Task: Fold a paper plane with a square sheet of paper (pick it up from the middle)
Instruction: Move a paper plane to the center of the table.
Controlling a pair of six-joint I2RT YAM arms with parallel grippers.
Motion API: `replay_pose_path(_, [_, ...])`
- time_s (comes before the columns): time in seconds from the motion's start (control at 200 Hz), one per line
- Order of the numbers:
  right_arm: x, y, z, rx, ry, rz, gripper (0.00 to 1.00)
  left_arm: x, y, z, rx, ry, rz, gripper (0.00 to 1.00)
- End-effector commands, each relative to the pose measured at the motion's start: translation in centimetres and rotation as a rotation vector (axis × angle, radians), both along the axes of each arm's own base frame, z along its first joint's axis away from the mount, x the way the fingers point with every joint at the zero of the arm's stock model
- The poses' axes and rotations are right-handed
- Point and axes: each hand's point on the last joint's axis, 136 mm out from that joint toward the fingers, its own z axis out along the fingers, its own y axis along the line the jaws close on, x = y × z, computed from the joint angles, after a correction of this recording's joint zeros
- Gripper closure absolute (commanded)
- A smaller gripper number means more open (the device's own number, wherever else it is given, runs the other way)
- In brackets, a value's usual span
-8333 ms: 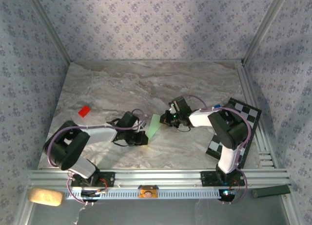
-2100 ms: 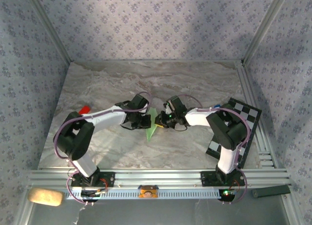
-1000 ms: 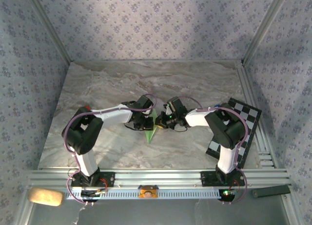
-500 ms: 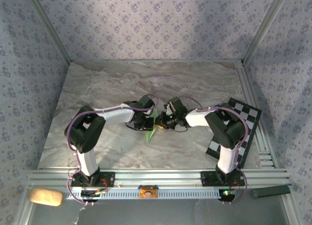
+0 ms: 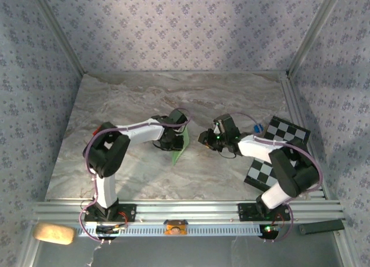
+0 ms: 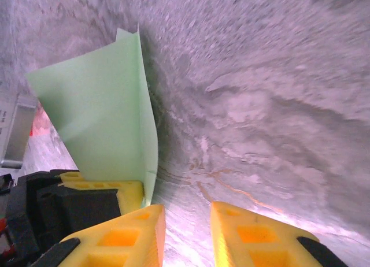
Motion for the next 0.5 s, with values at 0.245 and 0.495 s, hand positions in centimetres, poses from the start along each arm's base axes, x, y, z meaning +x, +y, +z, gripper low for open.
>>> replay_pose_path(0.245, [-0.6,-2.9,1.5,-0.067,-0.040,-0.041,0.70,0.7,0.8,-1.7,0.120,0.024,0.064,0.81])
replay_pose_path(0.495, [-1.0,-3.5,2.4,-0.054,-0.055,-0.028,0.69,1.3,1.0,-2.2,0.155,0.016,0.132,0.74])
